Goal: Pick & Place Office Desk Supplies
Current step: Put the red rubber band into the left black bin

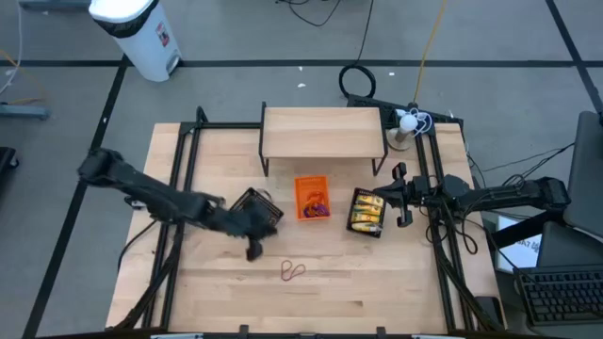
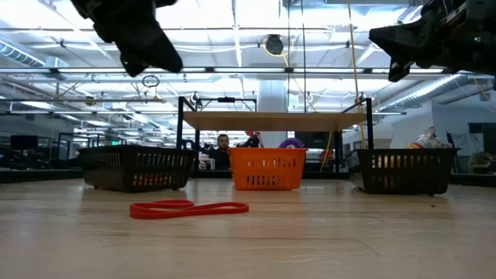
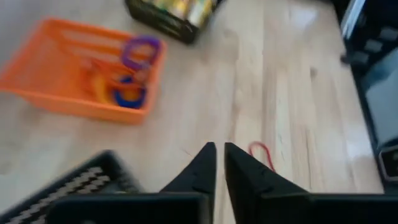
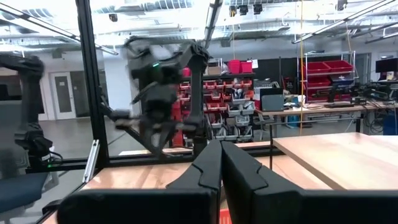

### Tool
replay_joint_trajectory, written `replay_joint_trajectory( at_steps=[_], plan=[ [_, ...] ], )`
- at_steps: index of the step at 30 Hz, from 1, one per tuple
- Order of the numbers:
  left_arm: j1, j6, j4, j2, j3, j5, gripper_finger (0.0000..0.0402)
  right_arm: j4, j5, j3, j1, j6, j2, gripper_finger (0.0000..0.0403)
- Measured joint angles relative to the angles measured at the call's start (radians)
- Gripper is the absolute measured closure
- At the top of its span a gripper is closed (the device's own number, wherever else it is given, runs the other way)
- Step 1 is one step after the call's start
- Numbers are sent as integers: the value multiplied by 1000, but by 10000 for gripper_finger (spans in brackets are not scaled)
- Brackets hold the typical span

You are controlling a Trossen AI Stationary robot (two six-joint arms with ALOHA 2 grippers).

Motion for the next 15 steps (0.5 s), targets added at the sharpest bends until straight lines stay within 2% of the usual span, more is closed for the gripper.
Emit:
replay_joint_trajectory(
  at_steps=[7, 11, 15],
  plan=[
    [-85, 21, -115, 324, 221, 65, 282, 18, 0, 0, 0, -12, 0, 399],
    [-98, 50, -192, 456, 338, 119, 234, 34, 0, 0, 0, -19, -1, 399],
    [-111, 126, -252, 560, 411, 151, 206, 32, 0, 0, 0, -19, 0, 399]
  ],
)
